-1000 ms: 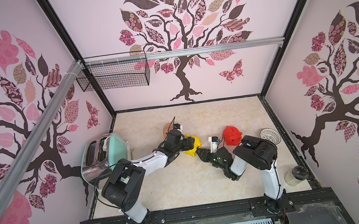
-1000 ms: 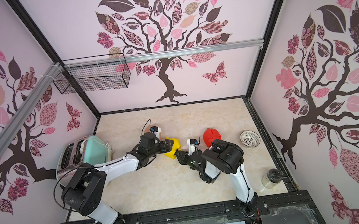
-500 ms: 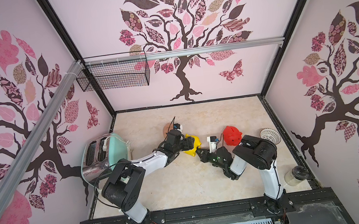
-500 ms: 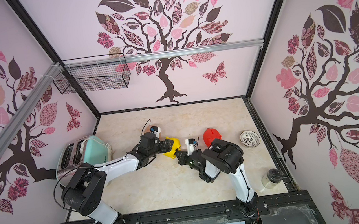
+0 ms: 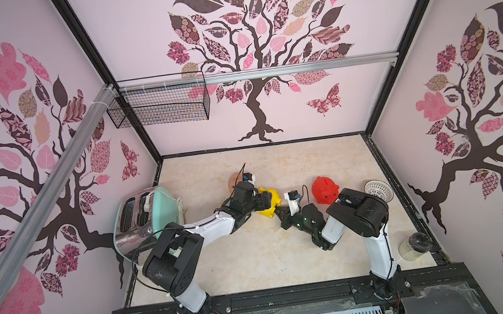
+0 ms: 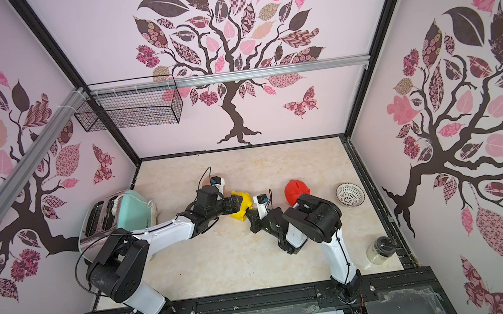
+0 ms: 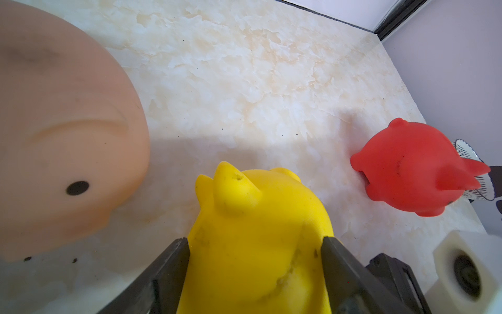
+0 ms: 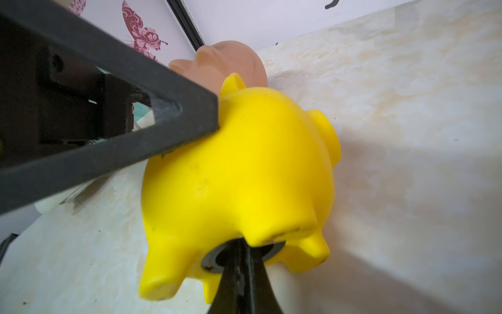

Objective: Open piggy banks
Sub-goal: Open the lid on the piggy bank.

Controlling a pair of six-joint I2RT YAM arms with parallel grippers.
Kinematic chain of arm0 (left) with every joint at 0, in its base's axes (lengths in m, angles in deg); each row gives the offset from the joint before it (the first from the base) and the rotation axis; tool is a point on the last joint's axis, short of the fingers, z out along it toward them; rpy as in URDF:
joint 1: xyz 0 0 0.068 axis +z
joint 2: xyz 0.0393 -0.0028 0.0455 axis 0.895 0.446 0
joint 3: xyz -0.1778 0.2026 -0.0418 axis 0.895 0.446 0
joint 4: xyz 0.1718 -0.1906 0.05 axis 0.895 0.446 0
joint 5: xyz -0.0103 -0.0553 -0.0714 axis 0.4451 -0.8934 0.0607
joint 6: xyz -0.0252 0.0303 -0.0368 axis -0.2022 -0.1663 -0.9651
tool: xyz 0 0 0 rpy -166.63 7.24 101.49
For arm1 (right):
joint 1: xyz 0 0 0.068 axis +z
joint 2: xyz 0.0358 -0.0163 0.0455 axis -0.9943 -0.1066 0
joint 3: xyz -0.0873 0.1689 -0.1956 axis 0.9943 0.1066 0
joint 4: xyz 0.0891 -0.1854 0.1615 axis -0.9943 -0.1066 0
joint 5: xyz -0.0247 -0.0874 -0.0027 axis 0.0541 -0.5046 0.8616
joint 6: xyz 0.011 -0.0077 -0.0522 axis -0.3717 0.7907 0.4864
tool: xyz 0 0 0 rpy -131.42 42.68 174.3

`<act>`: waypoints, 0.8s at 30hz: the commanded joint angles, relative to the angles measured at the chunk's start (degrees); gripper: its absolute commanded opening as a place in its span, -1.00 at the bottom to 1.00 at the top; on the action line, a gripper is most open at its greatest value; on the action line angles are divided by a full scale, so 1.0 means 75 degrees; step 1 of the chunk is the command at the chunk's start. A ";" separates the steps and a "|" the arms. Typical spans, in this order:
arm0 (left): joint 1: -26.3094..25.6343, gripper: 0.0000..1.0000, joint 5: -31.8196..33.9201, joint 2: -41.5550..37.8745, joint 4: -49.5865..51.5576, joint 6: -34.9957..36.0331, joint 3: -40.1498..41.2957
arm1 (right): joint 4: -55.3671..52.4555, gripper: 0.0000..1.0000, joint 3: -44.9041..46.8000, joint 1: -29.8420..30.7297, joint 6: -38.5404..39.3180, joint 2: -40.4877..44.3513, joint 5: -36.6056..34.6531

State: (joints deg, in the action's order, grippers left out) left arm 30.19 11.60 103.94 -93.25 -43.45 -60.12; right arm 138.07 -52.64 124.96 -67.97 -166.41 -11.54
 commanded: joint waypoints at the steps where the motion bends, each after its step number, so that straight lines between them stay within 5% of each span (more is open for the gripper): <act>1: -0.0223 0.60 -0.0455 0.0696 0.2598 0.0124 0.0567 | -0.0779 -1.00 -0.0246 0.0106 0.1478 0.0134 -0.0059; 9: -0.0201 0.61 -0.0327 0.0787 0.2708 0.0061 0.0509 | -0.1527 -1.00 -0.0221 0.0706 0.3386 0.0410 -0.1406; 24: 0.0154 0.61 -0.0040 0.0874 0.2913 0.0025 0.0398 | 0.0004 -1.00 0.0860 0.0575 0.2703 0.0657 -0.1201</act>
State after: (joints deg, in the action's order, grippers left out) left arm 31.35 10.40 105.10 -92.00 -44.59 -61.67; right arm 134.40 -47.52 129.90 -45.72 -163.02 -21.92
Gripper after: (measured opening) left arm 0.807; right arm 0.042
